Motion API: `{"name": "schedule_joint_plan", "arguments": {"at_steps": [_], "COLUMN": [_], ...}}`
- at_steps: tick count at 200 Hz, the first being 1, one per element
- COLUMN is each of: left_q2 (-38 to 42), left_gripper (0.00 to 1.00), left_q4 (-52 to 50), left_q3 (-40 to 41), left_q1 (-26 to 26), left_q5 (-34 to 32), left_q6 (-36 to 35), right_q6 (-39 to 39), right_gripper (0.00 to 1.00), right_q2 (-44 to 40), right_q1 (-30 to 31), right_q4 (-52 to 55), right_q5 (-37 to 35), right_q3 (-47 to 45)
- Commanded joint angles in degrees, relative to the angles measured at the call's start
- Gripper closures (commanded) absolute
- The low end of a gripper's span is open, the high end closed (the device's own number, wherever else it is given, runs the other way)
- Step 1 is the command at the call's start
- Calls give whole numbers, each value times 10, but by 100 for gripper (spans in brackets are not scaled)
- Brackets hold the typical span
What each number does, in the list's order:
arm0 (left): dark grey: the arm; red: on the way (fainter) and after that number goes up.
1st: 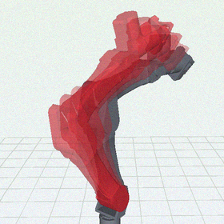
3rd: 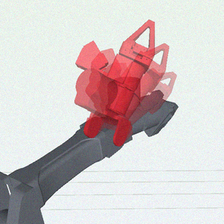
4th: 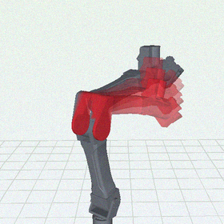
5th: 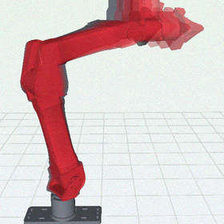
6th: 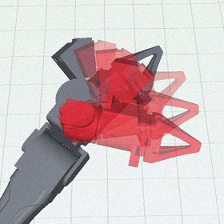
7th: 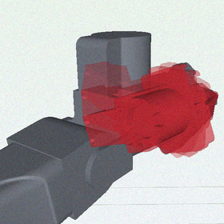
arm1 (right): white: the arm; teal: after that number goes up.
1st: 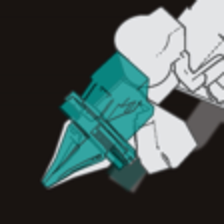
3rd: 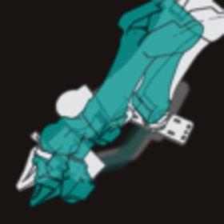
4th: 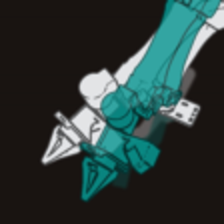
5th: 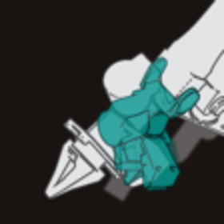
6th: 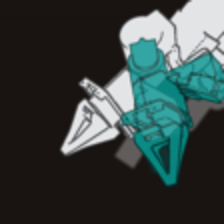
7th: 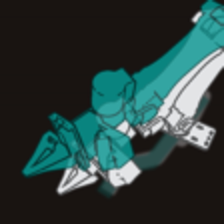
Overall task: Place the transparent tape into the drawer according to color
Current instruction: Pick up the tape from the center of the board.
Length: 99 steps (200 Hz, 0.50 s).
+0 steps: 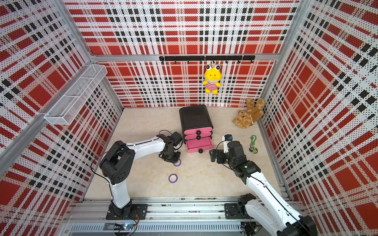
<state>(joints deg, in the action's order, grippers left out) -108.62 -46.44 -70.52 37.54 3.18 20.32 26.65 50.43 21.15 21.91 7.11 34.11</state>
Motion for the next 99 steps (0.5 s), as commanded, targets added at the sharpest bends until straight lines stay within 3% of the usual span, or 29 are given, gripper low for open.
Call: {"name": "schedule_joint_plan", "arguments": {"at_steps": [1, 99], "left_q2": [-9, 80], "left_gripper": [100, 100], "left_q4": [5, 35], "left_q3": [-9, -71], "left_q1": [7, 15], "left_q5": [14, 16], "left_q6": [3, 87], "right_q6": [0, -1], "right_gripper": [0, 0], "right_q2": [-12, -28], "right_q1": [-6, -14], "right_q4": [8, 15], "right_q5": [2, -2], "right_q3": [-9, -10]}}
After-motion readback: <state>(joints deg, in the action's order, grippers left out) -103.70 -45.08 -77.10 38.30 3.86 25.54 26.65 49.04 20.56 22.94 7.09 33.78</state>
